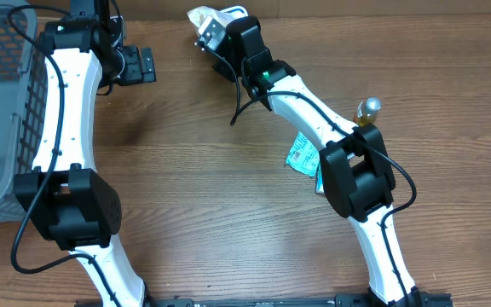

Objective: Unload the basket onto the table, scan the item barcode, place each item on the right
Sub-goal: 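Hold the Pantree bag in front of the white scanner, then lower the Pantree bag back onto the table center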

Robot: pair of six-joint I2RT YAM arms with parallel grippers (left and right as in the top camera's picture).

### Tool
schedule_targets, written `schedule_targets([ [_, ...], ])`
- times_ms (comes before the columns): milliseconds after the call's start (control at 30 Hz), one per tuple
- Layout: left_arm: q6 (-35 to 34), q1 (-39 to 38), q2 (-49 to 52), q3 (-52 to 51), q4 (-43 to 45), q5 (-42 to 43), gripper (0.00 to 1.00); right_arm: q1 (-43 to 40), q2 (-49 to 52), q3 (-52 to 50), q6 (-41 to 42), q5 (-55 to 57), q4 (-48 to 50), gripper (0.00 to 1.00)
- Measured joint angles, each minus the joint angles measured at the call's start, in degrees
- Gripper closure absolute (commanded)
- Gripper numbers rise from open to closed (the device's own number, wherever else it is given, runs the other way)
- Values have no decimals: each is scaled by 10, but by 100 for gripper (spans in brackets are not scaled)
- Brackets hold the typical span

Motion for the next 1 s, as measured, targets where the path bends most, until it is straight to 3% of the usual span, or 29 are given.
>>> schedule_targets([
  [233, 0, 0, 0, 0, 0, 0, 1, -12, -47, 0, 76, -54, -44, 96],
  [467, 0, 0, 0, 0, 0, 0, 1, -70, -204, 18, 285, -215, -254, 96],
  [667, 0, 0, 0, 0, 0, 0, 0, -101, -210, 10, 337, -324, -527, 96],
  [833, 0, 0, 0, 0, 0, 0, 0, -100, -177, -55, 301, -337, -617, 96],
  [967, 0, 0, 0, 0, 0, 0, 0, -100, -170, -95, 281, -284, -620, 79],
  [1000, 0, 0, 0, 0, 0, 0, 0, -100, -170, -101, 278, -258, -621, 71],
])
